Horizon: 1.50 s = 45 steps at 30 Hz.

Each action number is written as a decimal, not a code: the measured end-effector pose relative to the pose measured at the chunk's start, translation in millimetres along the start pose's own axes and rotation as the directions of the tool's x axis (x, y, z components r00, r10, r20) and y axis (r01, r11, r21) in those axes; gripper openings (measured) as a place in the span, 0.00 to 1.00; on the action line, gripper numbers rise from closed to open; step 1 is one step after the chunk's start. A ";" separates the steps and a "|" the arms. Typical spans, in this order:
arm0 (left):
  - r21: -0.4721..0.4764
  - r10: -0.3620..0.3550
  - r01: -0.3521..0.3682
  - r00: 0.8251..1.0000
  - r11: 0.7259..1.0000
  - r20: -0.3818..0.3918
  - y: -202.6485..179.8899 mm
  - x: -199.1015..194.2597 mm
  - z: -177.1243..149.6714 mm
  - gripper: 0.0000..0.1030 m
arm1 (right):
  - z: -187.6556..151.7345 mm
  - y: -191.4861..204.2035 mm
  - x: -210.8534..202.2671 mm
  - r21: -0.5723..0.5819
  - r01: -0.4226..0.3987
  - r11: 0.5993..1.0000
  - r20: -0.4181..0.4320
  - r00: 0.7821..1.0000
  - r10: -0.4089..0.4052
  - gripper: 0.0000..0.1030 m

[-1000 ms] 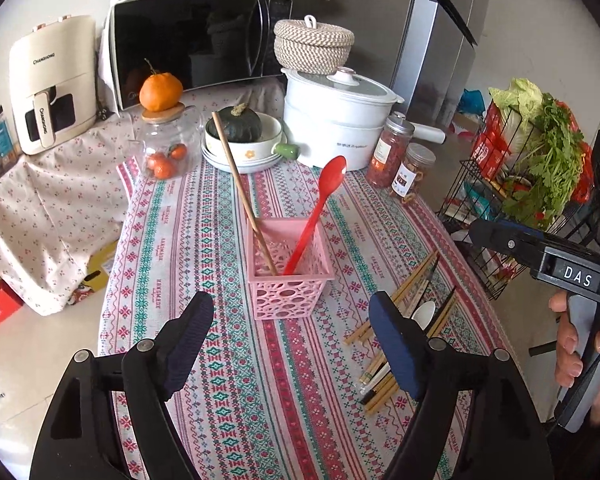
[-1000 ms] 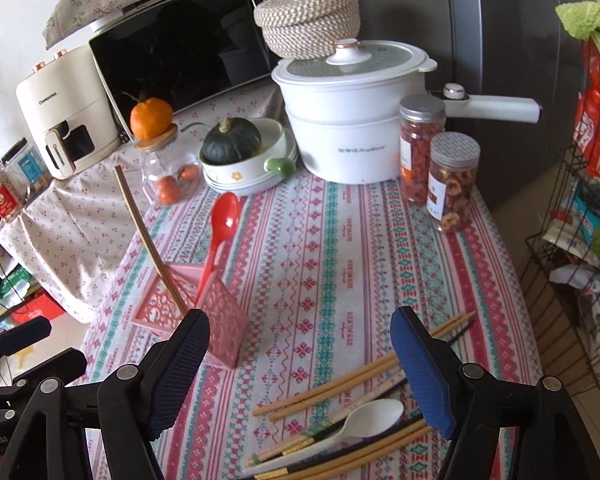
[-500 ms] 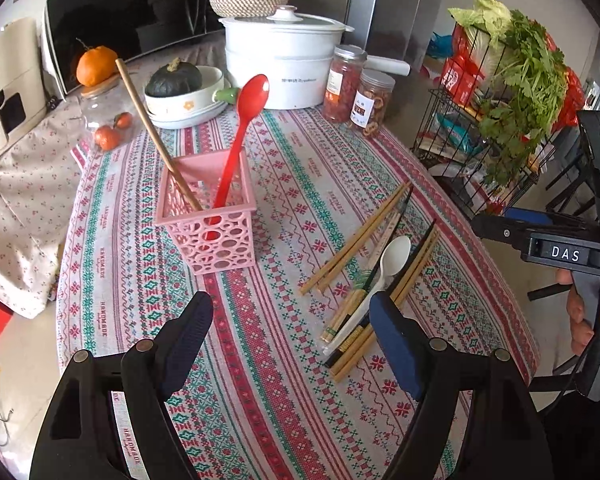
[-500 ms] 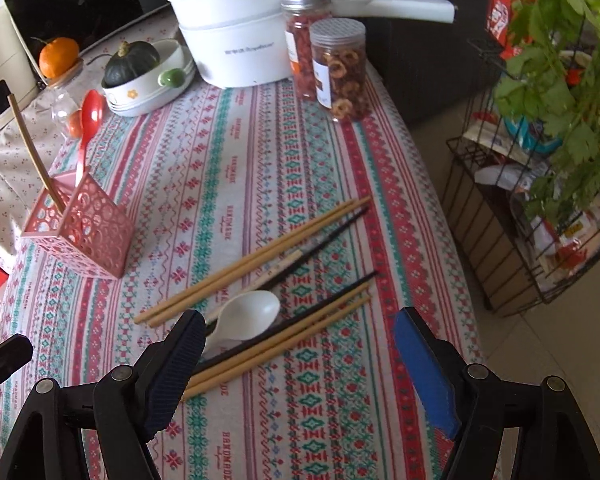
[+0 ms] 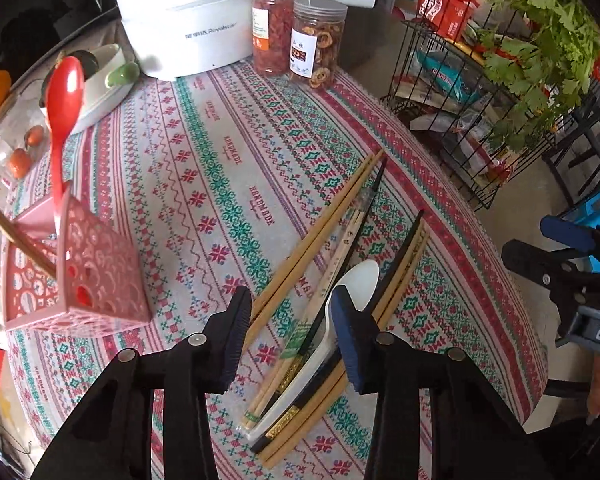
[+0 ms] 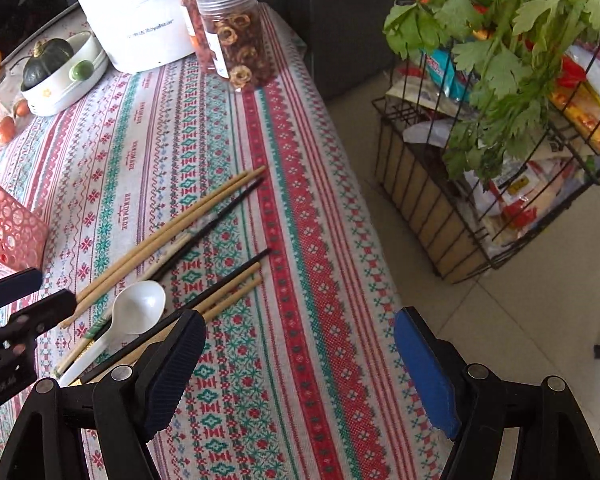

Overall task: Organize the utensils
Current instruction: 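Grasp another wooden chopstick from the pile with the left tool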

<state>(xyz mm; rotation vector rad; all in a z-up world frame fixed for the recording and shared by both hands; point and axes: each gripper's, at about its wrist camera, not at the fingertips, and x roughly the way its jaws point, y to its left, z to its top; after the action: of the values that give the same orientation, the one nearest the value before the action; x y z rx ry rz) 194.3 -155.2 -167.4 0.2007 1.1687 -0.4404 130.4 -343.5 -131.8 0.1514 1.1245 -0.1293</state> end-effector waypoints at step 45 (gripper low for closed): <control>0.105 -0.131 0.143 0.985 0.984 -0.111 -37.0 93.6 73.0 0.09 | 12.2 -18.9 26.8 0.091 -0.043 0.995 -0.081 0.995 0.050 0.80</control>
<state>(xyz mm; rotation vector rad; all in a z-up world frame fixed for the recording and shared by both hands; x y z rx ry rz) 269.6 -237.3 -222.6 0.2443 1.2649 -0.6243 149.2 -365.0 -151.9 0.2639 1.1978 -0.1327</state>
